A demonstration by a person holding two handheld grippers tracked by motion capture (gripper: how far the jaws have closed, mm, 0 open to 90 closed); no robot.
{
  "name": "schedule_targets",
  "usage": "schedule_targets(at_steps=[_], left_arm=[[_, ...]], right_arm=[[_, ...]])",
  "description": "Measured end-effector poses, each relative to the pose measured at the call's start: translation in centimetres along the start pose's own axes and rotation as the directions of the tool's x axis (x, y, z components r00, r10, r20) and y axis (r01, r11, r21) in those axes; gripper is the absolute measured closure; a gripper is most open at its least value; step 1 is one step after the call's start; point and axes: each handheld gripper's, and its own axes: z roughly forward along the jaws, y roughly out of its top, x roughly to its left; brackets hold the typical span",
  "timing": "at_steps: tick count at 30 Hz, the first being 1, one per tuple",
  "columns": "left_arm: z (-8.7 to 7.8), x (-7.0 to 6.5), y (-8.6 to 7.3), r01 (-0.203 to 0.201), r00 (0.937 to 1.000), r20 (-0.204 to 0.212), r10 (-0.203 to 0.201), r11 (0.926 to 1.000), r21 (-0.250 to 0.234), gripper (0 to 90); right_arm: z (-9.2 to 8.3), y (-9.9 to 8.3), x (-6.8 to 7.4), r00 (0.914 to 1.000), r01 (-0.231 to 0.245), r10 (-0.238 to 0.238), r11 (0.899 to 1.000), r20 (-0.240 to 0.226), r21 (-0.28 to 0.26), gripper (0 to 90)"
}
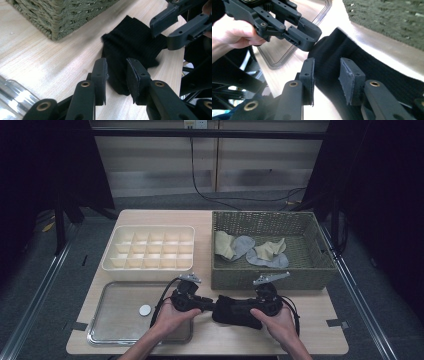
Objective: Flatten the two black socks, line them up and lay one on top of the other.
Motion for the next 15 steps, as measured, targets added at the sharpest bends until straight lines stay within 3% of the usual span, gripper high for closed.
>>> schedule_targets(at_steps=[4,10,12,15], left_arm=[[-0.1,0.0,0.0,0.002,1.0000,0.001,-0.002,1.0000,-0.002,67.4],[0.3,-0.3,0.0,0.011,0.9998,0.013,-0.011,0.9999,0.008,56.1],[0.6,-0.3,0.0,0.000,0.9999,0.011,-0.001,0.9997,0.026,56.0],[1.0,-0.4,0.0,-0.005,0.9999,0.009,0.005,0.9991,0.042,58.3]], right_arm=[[0.1,0.4,0.0,1.0000,0.001,-0.001,1.000,0.007,-0.004,63.5],[1.9,0.9,-0.4,0.9993,0.004,-0.005,0.999,0.037,0.035,57.9],[2.7,1.2,-0.4,0.9969,0.014,-0.018,0.998,0.076,0.057,53.7],[3.5,1.4,-0.5,0.9956,0.009,-0.016,0.997,0.092,0.076,52.7]])
